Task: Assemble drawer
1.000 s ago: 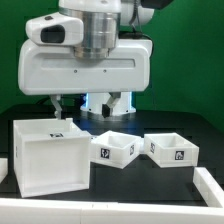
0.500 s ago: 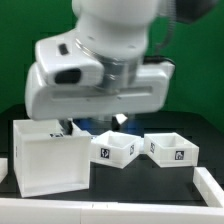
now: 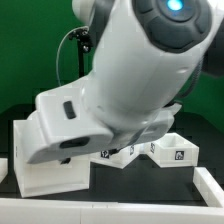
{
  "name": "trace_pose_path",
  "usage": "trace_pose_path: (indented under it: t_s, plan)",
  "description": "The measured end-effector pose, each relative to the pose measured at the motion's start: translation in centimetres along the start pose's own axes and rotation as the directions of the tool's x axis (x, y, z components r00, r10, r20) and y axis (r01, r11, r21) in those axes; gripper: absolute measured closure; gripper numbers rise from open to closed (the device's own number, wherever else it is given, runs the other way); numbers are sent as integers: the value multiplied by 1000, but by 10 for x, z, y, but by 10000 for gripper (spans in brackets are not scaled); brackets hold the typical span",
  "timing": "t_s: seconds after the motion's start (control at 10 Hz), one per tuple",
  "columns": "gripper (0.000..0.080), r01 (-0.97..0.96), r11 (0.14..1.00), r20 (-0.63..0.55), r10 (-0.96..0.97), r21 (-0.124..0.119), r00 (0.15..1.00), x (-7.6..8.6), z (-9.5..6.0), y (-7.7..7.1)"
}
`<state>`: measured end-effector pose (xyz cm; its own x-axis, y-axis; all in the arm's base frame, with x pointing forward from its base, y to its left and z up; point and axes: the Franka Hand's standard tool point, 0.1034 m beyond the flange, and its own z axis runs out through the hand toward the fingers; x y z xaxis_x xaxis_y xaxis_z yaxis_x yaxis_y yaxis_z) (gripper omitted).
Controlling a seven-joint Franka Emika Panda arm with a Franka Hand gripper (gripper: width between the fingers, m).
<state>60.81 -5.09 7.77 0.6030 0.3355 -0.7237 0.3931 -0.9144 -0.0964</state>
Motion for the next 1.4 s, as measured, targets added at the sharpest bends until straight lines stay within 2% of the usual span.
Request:
trace_pose_path:
  t_s: [0.1,0.2,0.3,0.4,0.5,0.9,1.1,1.2,1.4]
  plan:
    - [150,-81,996,-13,81,-21,997,12,1,-21]
    - [150,-94,993,-28,92,-75,995,31,0,-53]
    - [150,-88,991,-20,86,-102,996,36,7,-74]
    - [150,-81,990,-21,79,-113,997,32,14,-65]
    - [150,-90,990,-28,87,-111,996,31,13,-60]
    - [150,-75,990,-17,74,-117,997,33,17,-62]
    - [150,-84,973,-20,82,-215,996,36,14,-57]
    - [150,-94,962,-37,87,-258,995,40,14,-60]
    - [150,-86,965,-27,81,-250,996,37,17,-59]
